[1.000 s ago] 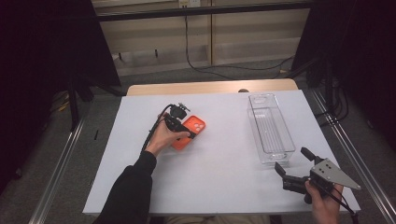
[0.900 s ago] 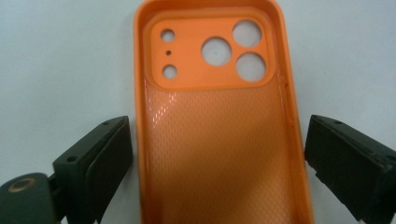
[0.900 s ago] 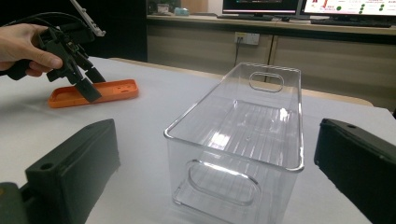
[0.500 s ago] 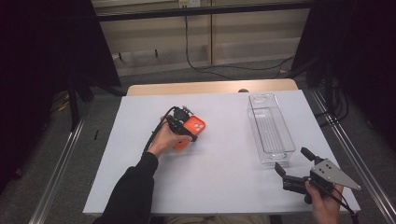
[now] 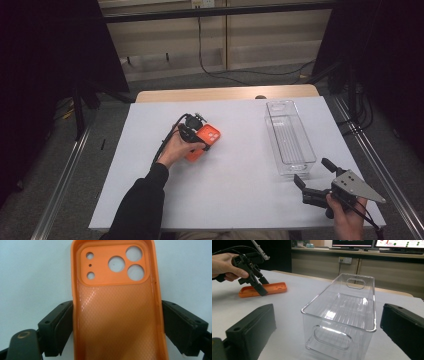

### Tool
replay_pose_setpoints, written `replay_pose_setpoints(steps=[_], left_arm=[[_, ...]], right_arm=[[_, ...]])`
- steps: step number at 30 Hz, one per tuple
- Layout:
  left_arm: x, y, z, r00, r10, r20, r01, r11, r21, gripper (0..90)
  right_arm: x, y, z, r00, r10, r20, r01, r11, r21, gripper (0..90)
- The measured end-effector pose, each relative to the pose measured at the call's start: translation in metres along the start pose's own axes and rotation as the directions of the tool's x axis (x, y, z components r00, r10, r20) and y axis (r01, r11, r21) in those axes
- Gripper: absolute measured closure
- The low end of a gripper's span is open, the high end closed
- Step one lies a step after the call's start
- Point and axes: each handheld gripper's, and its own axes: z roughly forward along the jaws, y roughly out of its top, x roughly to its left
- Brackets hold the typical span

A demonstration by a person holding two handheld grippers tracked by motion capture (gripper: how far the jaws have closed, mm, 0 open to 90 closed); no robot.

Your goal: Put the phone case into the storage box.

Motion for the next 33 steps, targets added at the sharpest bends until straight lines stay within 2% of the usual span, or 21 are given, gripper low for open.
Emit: replay_pose_setpoints(steps=[5, 8, 11, 16, 18, 19, 22, 27, 29, 33], left_arm=[[-0.001, 0.001, -0.001, 0.9999, -0.011, -0.007, 0.011, 0.9999, 0.002, 15.9], [0.0, -0.001, -0.001, 0.9991, -0.041, 0.002, 0.041, 0.9989, -0.022, 16.1], [-0.001, 0.0, -0.001, 0.9992, -0.039, -0.007, 0.038, 0.9991, -0.018, 16.2], [0.001, -0.002, -0.004, 0.999, -0.044, 0.01, 0.045, 0.9988, -0.02, 16.2], [0.001, -0.002, -0.004, 0.9985, -0.054, 0.006, 0.054, 0.9976, -0.043, 16.2], [0.001, -0.002, -0.005, 0.9984, -0.052, 0.019, 0.053, 0.9977, -0.043, 16.2], [0.0, -0.003, -0.006, 0.9991, -0.039, 0.015, 0.04, 0.9983, -0.043, 16.2], [0.0, -0.005, -0.009, 0.9997, -0.019, 0.014, 0.02, 0.9956, -0.092, 16.1], [0.001, -0.006, -0.01, 0.9995, -0.03, 0.011, 0.031, 0.9925, -0.119, 16.1], [0.0, -0.009, -0.015, 1.0, 0.003, -0.008, -0.004, 0.9878, -0.156, 16.1]], right_arm=[[-0.001, 0.0, 0.0, 1.0, 0.0, -0.003, 0.0, 1.0, 0.001, 0.0], [-0.001, 0.0, 0.0, 1.0, 0.0, 0.001, 0.0, 1.0, -0.001, 0.0], [-0.001, 0.0, 0.0, 1.0, 0.0, 0.001, 0.0, 1.0, 0.001, 0.0], [-0.001, 0.0, 0.0, 1.0, 0.0, 0.002, 0.0, 1.0, -0.001, 0.0], [-0.001, 0.0, 0.0, 1.0, 0.001, 0.002, -0.001, 1.0, -0.001, 0.0], [-0.001, 0.0, 0.0, 1.0, -0.001, 0.001, 0.001, 1.0, -0.001, 0.0], [-0.001, 0.0, 0.0, 1.0, 0.001, 0.0, -0.001, 1.0, 0.001, 0.0], [-0.001, 0.0, 0.0, 1.0, 0.0, -0.001, 0.0, 1.0, 0.0, 0.0], [-0.001, 0.0, 0.0, 1.0, 0.0, 0.0, 0.0, 1.0, 0.0, 0.0], [-0.001, 0.0, 0.0, 1.0, 0.002, -0.001, -0.002, 1.0, 0.0, 0.0]])
